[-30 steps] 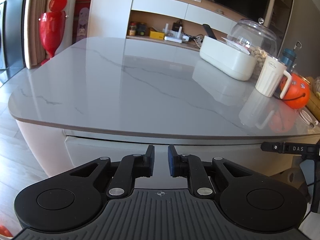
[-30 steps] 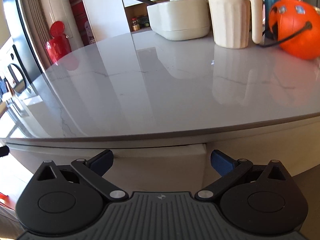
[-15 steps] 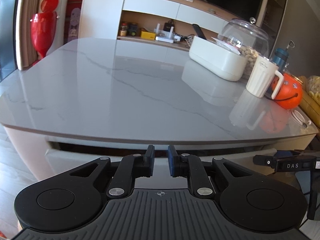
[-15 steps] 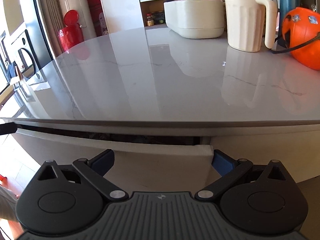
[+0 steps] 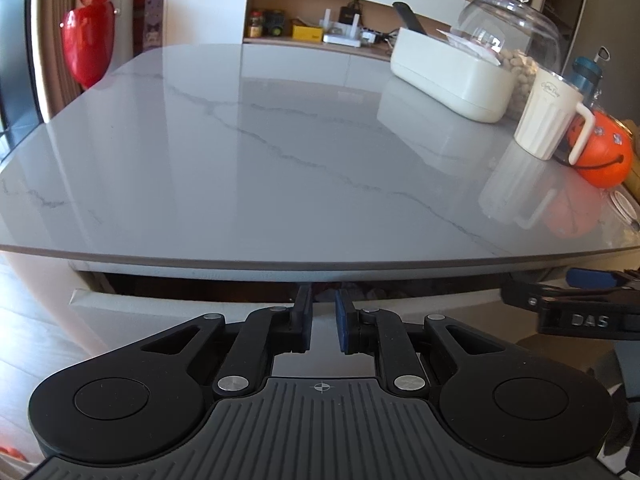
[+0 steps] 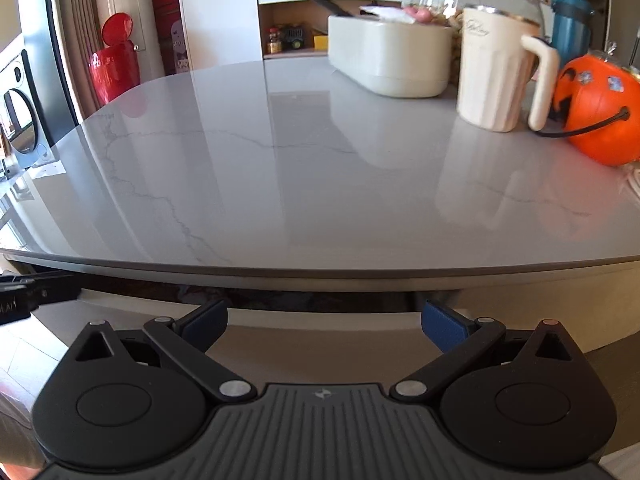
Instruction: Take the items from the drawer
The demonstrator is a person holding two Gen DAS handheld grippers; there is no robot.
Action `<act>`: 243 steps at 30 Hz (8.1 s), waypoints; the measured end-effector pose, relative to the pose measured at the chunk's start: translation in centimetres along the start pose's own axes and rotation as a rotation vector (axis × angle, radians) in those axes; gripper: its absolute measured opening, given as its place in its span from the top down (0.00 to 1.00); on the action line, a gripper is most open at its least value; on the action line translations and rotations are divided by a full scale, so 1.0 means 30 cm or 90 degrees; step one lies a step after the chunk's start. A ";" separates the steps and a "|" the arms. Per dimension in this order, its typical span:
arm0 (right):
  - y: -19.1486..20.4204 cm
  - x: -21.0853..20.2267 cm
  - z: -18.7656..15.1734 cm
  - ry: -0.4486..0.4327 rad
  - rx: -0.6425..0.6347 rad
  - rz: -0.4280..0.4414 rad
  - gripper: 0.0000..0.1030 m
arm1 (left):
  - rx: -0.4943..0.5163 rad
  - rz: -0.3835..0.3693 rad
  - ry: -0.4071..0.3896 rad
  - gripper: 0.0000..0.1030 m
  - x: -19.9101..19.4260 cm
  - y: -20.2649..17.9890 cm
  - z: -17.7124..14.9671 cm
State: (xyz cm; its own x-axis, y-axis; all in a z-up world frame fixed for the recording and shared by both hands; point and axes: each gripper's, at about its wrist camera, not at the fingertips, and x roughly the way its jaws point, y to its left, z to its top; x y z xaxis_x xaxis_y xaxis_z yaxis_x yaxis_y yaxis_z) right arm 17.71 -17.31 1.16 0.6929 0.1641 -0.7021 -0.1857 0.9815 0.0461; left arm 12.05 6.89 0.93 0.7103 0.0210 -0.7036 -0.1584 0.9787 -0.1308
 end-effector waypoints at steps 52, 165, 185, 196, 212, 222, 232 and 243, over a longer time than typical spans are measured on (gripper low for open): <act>0.043 -0.203 -0.295 0.101 0.021 0.059 0.00 | 0.027 0.002 0.079 0.86 -0.240 -0.002 -0.291; -0.067 0.121 -0.085 0.256 -0.085 0.133 0.55 | 0.288 -0.035 0.322 0.94 0.141 0.048 -0.033; 0.007 -0.140 0.269 0.049 -0.128 0.168 0.55 | 0.196 -0.088 -0.002 0.95 -0.250 -0.043 0.455; 0.083 0.288 0.527 0.057 -0.113 0.074 0.54 | 0.016 -0.073 -0.033 0.95 0.177 0.123 0.527; -0.009 -0.005 0.404 0.043 -0.117 0.171 0.34 | 0.159 -0.129 0.072 0.88 -0.060 0.070 0.221; 0.025 0.011 0.100 0.205 -0.184 0.226 0.34 | 0.226 -0.092 0.407 0.87 0.121 0.113 -0.058; 0.020 0.166 -0.026 0.285 -0.126 0.182 0.34 | 0.228 -0.062 0.503 0.87 0.229 0.174 -0.136; 0.023 0.198 -0.059 0.313 -0.140 0.165 0.34 | 0.243 -0.103 0.552 0.86 0.290 0.158 -0.180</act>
State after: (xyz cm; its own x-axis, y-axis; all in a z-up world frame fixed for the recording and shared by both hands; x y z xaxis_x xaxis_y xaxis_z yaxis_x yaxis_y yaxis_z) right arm 20.47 -15.84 -4.23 0.2115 0.2788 -0.9367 -0.4819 0.8636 0.1482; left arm 13.78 10.60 -9.60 -0.0754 -0.1283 -0.9889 0.2401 0.9602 -0.1429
